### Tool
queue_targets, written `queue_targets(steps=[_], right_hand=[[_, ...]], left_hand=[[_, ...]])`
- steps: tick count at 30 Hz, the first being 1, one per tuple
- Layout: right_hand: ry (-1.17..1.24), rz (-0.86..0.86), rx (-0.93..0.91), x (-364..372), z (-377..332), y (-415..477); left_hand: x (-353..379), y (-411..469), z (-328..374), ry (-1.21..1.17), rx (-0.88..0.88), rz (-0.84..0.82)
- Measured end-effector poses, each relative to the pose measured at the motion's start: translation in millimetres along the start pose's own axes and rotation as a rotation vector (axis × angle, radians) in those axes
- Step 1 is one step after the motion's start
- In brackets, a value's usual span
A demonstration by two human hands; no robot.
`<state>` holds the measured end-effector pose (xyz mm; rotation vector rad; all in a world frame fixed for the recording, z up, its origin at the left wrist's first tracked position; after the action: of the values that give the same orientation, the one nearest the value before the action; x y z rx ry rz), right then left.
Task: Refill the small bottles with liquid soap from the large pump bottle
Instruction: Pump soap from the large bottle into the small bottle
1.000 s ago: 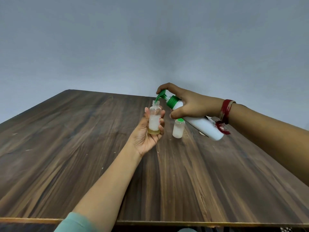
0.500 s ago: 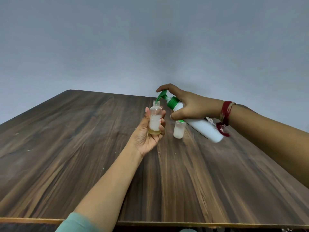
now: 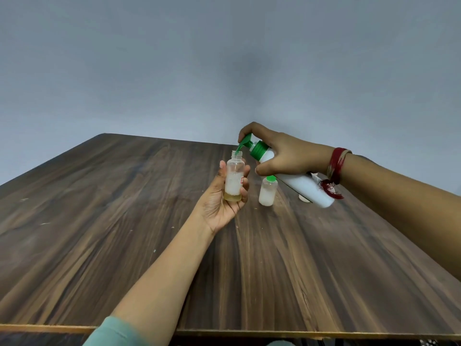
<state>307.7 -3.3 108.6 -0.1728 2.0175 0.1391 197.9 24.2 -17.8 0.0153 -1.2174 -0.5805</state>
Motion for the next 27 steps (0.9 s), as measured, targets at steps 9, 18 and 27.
queue_targets(steps=[9, 18, 27], right_hand=[[0.045, -0.020, -0.020, 4.7, -0.4, 1.2], [0.045, -0.015, -0.015, 2.3, 2.2, 0.1], [0.079, -0.028, -0.020, 5.8, 3.4, 1.7]], left_hand=[[-1.6, 0.7, 3.2, -0.040, 0.018, 0.031], [-1.2, 0.5, -0.2, 0.009, 0.003, 0.022], [-1.9, 2.7, 2.1, -0.005, 0.015, 0.009]])
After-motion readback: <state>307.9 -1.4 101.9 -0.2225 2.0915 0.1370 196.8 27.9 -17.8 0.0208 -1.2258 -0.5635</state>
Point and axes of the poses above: each hand's wrist, its own y-axis towards the middle knuckle, its own x-axis out of the palm, z = x × y, the point moved 4 cm from there along y, towards the middle knuckle, and after that the axes turned 14 degrees about x, right-handed, at the moved point
